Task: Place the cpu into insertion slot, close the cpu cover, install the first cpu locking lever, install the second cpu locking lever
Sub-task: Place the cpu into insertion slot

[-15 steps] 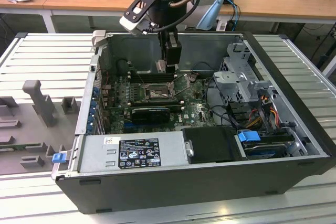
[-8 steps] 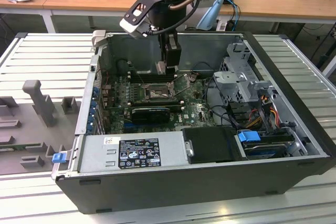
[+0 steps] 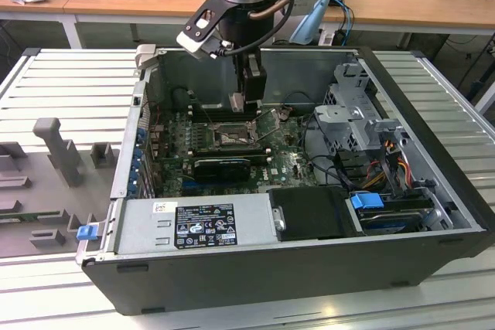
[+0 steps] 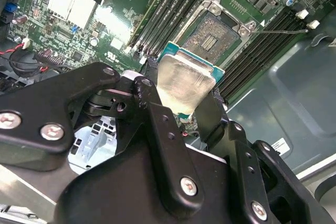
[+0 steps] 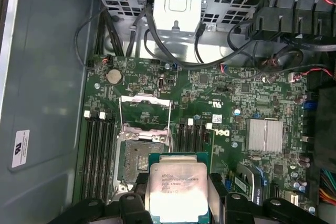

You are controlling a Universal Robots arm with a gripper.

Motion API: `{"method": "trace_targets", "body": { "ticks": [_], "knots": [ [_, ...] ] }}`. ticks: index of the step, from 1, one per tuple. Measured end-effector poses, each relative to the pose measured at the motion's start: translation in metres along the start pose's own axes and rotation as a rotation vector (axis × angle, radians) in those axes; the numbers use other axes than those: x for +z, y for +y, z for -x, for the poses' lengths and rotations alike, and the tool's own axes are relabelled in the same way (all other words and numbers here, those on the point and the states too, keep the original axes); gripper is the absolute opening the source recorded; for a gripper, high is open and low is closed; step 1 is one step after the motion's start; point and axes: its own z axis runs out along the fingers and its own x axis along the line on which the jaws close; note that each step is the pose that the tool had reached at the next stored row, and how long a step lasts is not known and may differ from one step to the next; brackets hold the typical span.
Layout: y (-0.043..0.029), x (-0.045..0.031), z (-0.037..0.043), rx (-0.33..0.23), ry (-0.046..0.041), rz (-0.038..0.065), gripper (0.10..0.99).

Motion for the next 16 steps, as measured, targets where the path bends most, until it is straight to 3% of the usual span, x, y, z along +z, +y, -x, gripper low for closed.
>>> {"method": "trace_targets", "body": {
  "ticks": [11, 16],
  "knots": [
    [-0.0006, 0.0062, 0.0001, 0.0, 0.0, 0.0, 0.529],
    [-0.0012, 0.0129, 0.0002, 0.0, 0.0, 0.0, 0.529]
  ]
}}
